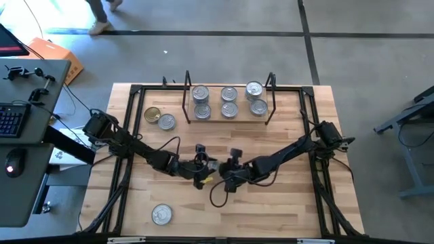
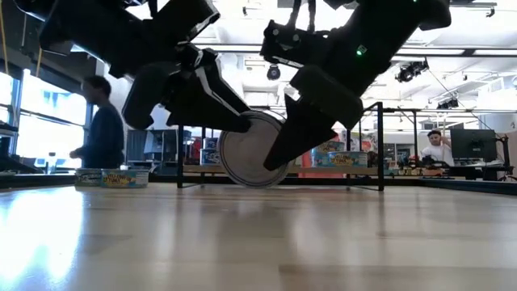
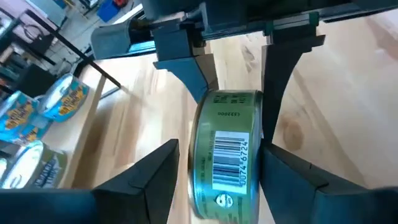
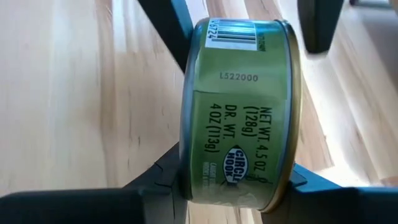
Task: Stack canned seafood by type on shelf
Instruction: Stack the green tuna can on top of the green tuna can on the shelf
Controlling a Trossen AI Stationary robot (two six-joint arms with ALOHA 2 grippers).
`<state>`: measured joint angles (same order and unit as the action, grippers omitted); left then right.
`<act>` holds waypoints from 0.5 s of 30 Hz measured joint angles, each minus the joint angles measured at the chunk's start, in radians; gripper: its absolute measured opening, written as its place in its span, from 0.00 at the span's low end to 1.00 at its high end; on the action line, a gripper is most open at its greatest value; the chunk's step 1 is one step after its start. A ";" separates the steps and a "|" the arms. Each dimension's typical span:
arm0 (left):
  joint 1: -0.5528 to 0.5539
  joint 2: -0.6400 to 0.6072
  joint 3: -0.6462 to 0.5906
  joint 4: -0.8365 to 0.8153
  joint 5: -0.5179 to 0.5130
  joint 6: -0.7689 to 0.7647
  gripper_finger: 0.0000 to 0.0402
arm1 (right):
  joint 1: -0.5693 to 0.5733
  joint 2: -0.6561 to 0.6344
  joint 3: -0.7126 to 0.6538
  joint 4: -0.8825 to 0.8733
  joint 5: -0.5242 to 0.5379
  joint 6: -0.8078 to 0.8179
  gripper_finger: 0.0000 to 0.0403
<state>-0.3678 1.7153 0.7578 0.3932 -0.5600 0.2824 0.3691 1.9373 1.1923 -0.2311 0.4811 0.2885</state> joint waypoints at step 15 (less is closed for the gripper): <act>-0.021 0.000 0.000 -0.065 0.028 -0.136 0.29 | 0.003 -0.064 0.001 -0.047 -0.021 -0.047 0.57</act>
<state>-0.3890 1.7149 0.7582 0.3280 -0.5320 0.1463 0.3720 1.8729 1.1934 -0.2781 0.4603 0.2416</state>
